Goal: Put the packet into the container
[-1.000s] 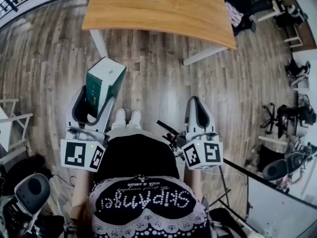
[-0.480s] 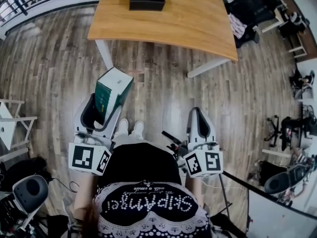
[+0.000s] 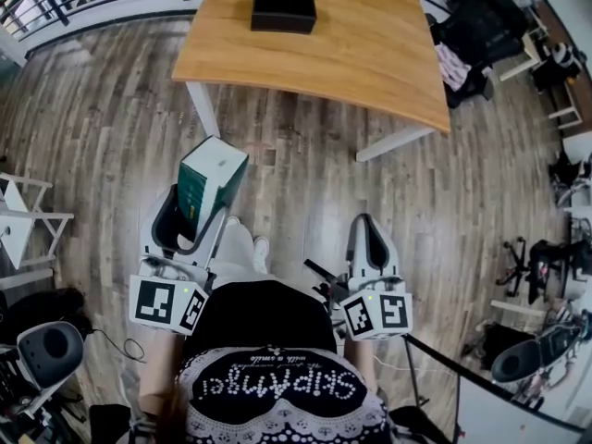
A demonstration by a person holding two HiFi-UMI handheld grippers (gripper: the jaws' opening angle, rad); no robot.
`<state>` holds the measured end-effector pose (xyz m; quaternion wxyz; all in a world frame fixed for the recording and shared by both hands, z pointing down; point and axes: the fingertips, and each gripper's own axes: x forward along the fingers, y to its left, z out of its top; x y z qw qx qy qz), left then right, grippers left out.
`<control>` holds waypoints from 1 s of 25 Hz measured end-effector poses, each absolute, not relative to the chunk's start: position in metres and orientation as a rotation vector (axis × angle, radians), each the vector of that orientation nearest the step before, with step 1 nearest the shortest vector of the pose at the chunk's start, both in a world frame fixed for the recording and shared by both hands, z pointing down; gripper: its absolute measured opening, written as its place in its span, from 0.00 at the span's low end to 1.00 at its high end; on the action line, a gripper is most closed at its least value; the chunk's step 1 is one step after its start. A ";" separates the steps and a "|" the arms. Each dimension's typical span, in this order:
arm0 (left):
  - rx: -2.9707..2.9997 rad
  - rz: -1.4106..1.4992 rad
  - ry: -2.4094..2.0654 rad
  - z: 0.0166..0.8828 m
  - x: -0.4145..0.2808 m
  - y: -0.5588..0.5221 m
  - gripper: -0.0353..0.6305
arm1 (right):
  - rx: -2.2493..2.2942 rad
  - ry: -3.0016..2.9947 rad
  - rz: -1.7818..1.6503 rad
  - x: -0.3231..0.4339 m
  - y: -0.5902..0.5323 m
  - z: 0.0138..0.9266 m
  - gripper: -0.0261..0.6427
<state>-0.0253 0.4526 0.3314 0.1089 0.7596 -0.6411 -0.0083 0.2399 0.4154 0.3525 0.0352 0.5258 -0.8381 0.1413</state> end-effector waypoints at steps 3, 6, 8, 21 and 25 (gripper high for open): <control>2.227 -0.021 -1.895 0.330 -0.030 0.447 0.58 | 1.619 -2.566 0.459 0.238 0.409 0.356 0.10; 2.222 -0.021 -1.900 0.332 -0.038 0.437 0.58 | 1.614 -2.554 0.473 0.232 0.400 0.361 0.10; 2.219 -0.026 -1.902 0.333 -0.044 0.427 0.58 | 1.612 -2.546 0.478 0.227 0.391 0.364 0.10; 2.273 -0.051 -1.841 0.323 -0.098 0.318 0.58 | 1.638 -2.521 0.485 0.163 0.298 0.349 0.10; 2.302 -0.058 -1.813 0.320 -0.116 0.288 0.58 | 1.670 -2.505 0.487 0.144 0.277 0.348 0.10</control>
